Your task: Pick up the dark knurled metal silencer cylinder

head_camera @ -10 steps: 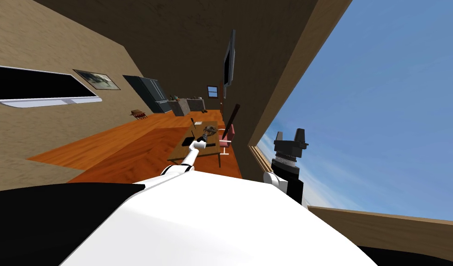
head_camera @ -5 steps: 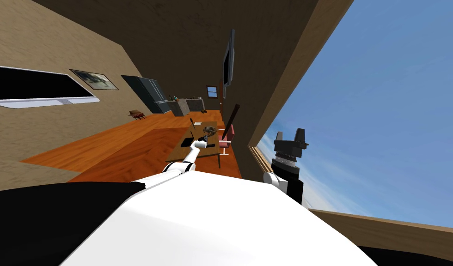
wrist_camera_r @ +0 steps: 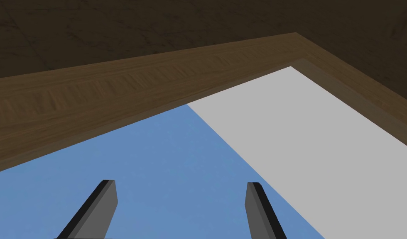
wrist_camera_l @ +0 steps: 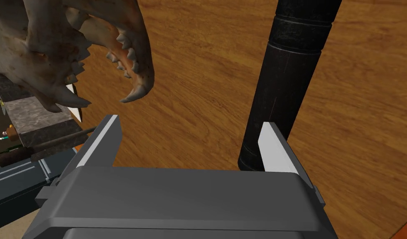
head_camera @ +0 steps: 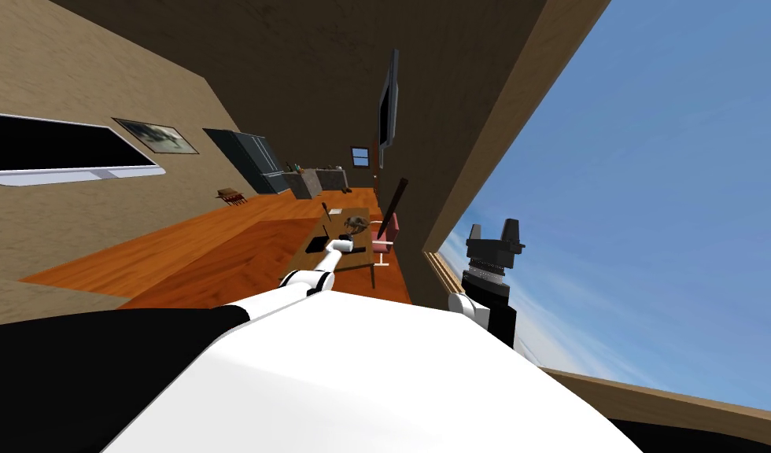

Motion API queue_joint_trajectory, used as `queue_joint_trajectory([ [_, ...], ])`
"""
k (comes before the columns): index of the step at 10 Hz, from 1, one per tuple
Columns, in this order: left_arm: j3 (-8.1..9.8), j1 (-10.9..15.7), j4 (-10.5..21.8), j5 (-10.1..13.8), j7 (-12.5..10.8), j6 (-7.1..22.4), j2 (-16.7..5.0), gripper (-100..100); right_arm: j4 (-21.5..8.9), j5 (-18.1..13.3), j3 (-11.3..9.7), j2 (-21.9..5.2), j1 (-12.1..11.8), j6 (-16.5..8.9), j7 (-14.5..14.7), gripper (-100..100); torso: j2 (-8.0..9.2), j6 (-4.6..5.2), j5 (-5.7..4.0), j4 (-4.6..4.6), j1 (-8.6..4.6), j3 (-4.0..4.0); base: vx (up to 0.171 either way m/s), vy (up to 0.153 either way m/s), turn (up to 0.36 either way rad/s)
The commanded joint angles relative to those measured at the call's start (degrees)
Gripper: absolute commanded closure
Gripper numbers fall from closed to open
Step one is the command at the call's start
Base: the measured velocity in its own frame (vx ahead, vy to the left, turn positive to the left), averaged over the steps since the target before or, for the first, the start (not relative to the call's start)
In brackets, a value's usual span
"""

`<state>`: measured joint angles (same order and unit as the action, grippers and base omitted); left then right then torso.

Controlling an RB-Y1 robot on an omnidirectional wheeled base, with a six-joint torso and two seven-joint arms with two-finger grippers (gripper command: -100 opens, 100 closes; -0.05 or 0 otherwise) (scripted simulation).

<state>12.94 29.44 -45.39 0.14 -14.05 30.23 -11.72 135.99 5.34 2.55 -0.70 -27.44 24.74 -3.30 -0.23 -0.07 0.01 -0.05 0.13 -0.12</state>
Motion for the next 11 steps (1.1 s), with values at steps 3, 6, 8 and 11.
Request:
queue_joint_trajectory([
  [3, 0.28, 2.9, 7.1, 1.0, -1.8, 4.8, -0.4, -100, 0.0, 0.0, 0.0, 0.0, 0.0, 0.0, 0.0, 0, 0.05, 0.0, 0.01, 0.01, 0.04, 0.02, 0.064, 0.03, -0.007],
  [6, 0.34, 3.8, 10.1, 1.5, -2.3, 6.7, -0.5, -100, 0.0, 0.0, 0.0, 0.0, 0.0, 0.0, 0.0, 0, 0.05, -0.01, 0.02, 0.0, 0.07, 0.02, 0.056, 0.03, -0.003],
  [8, 0.37, 4.5, 12.3, 1.9, -2.9, 8.2, -0.5, -100, 0.0, 0.0, 0.0, 0.0, 0.0, 0.0, 0.0, 0, 0.09, 0.0, 0.01, 0.02, 0.04, 0.05, 0.045, 0.026, -0.005],
  [11, 0.41, 5.6, 16.0, 2.5, -3.8, 10.7, -0.6, -100, 0.0, 0.0, 0.0, 0.0, 0.0, 0.0, 0.0, 0, 0.02, -0.01, 0.02, 0.0, 0.11, 0.0, 0.066, 0.039, -0.004],
])
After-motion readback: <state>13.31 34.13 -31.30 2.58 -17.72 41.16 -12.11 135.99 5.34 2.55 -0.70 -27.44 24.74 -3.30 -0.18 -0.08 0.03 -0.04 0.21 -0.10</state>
